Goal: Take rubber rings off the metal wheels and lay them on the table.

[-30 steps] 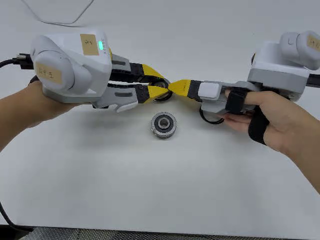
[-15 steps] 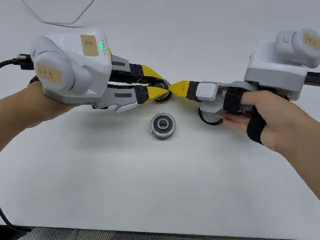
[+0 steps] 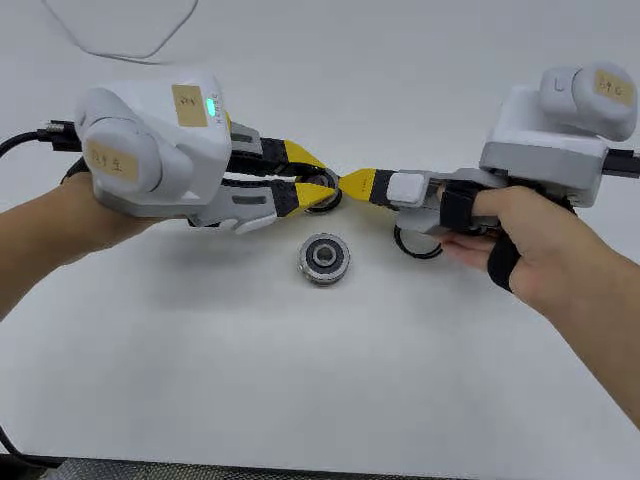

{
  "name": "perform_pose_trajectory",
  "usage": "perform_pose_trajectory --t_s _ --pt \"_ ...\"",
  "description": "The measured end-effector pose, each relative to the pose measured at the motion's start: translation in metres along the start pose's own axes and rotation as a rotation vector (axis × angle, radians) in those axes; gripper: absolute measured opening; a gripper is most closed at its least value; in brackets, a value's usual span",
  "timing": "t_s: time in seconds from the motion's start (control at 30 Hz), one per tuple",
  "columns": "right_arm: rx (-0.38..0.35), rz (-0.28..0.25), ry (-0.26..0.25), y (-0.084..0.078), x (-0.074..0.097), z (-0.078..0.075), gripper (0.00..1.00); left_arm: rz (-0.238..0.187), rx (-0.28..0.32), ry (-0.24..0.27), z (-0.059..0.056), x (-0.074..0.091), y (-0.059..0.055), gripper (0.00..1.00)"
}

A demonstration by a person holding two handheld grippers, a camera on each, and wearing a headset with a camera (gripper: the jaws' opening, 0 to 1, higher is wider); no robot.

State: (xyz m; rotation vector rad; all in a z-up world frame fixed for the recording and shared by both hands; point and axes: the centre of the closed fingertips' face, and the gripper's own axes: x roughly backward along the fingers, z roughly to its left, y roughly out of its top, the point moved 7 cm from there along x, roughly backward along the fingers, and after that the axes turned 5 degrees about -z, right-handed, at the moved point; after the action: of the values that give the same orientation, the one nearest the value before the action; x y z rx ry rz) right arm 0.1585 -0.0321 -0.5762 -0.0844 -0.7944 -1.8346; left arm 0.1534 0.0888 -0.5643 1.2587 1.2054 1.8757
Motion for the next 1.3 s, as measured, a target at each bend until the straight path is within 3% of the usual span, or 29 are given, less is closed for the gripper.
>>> perform_pose_trajectory --t_s 0.33,1.3 --pt "-0.063 -0.015 0.024 -0.0004 0.0003 -0.0006 0.00 -0.005 -0.001 0.003 0.0000 0.0008 -0.0007 0.11" --pt "-0.029 -0.008 0.057 -0.0003 0.0035 0.0084 0.00 -0.008 -0.002 -0.005 -0.0003 0.0003 -0.0003 0.11"
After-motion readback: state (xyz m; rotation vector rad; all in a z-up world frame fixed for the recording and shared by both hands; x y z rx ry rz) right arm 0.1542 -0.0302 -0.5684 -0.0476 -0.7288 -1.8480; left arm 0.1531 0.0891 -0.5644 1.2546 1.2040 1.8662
